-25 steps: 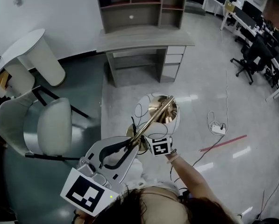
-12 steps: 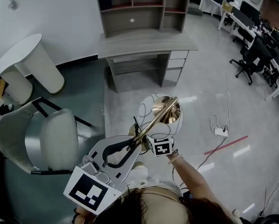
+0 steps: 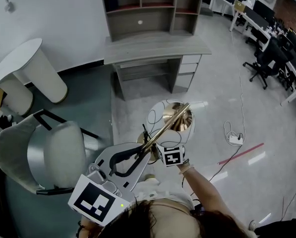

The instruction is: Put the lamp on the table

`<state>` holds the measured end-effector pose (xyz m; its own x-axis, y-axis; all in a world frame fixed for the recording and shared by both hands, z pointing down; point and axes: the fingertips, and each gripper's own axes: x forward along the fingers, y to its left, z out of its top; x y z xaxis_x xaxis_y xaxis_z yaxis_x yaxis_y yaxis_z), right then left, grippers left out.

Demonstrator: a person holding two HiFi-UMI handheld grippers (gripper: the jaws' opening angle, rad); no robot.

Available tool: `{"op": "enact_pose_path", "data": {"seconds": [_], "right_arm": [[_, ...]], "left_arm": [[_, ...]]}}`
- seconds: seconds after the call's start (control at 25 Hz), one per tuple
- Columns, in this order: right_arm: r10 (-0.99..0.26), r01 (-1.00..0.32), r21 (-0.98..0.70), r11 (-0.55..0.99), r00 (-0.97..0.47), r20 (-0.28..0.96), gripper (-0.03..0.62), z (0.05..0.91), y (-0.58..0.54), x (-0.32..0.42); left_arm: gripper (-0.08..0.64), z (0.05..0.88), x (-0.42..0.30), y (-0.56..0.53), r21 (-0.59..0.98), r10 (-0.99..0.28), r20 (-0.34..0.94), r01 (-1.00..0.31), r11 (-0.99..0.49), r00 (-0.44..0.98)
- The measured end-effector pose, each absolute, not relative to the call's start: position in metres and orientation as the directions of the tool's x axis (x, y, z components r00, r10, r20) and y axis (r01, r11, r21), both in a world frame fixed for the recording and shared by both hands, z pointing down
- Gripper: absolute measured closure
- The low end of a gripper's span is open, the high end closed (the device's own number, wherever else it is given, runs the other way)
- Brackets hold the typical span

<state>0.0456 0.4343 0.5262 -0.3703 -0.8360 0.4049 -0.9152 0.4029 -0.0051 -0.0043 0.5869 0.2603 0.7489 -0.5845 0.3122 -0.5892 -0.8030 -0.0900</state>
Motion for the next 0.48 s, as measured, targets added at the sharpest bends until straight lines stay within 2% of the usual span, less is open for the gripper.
{"op": "enact_pose_path", "data": {"seconds": [0.48], "right_arm": [[-0.830, -0.916, -0.014, 0.400, -0.369, 0.418, 0.568, 0.535, 0.407, 0.059]], "left_arm": [[0.514, 0.266, 0.009, 0.555, -0.073, -0.576, 0.321, -0.587, -0.807, 0.752]]}}
